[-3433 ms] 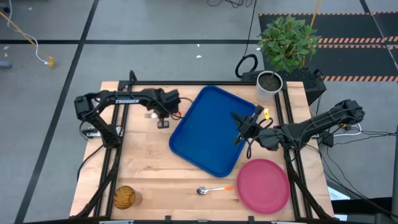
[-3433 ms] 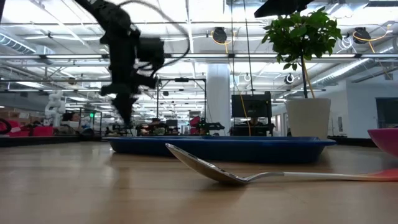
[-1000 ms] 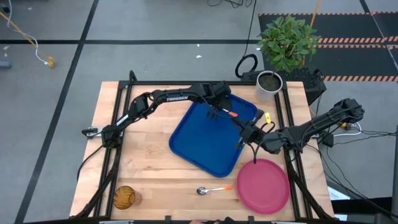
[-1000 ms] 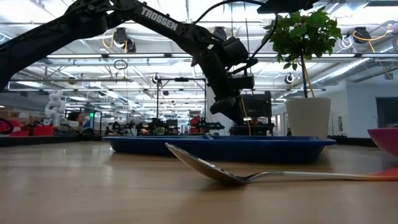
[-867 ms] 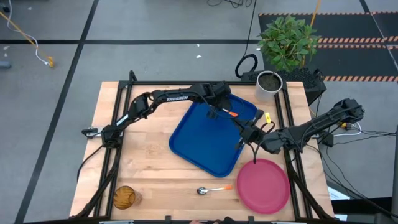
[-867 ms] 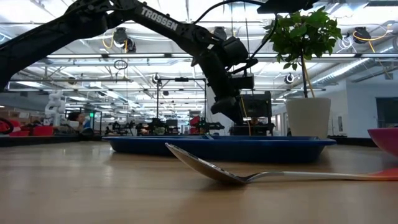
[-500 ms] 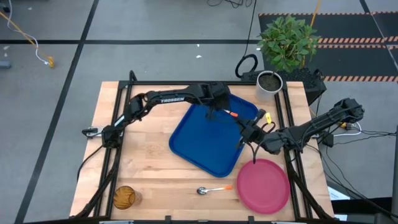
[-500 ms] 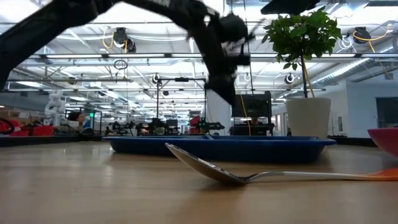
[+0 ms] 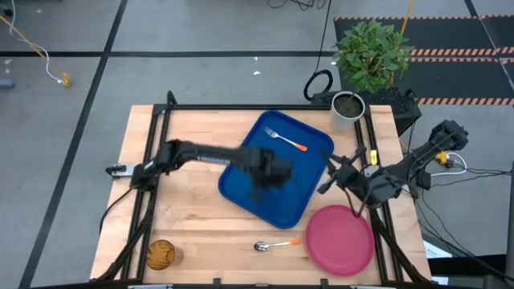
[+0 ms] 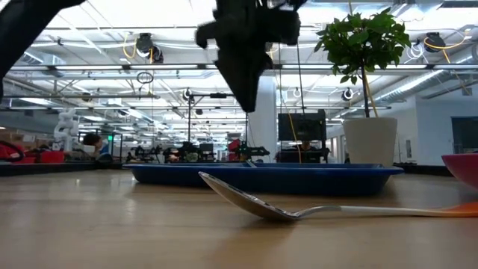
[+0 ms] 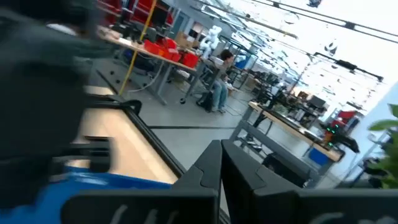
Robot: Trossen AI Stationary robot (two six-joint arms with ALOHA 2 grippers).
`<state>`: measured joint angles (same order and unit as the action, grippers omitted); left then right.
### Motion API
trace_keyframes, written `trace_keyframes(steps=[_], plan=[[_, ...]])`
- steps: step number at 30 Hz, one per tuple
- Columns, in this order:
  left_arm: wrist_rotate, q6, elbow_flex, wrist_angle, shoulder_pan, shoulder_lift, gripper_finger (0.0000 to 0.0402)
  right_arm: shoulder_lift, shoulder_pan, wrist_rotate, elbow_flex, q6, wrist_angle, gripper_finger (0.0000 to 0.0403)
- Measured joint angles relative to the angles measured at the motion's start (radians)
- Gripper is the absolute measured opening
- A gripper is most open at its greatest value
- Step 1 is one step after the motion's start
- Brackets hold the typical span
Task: Pick and place plate/cup/fork/spoon on tray
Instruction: Put the spoon on the blue tray at the bottom side of the fork
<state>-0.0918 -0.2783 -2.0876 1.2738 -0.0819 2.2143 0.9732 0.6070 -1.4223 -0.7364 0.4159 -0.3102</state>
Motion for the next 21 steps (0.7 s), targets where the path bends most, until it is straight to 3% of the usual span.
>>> trace_keyframes(steps=[9, 21], plan=[[-0.032, 0.38, 0.0, -0.103, -0.181, -0.001, 0.0085, -0.022, 0.017, -0.046, 0.0, -0.01, 0.001, 0.0], [-0.07, 0.679, 0.0, -0.332, -0.339, 0.001, 0.0086, -0.012, 0.119, -0.043, 0.022, -0.107, 0.015, 0.0]])
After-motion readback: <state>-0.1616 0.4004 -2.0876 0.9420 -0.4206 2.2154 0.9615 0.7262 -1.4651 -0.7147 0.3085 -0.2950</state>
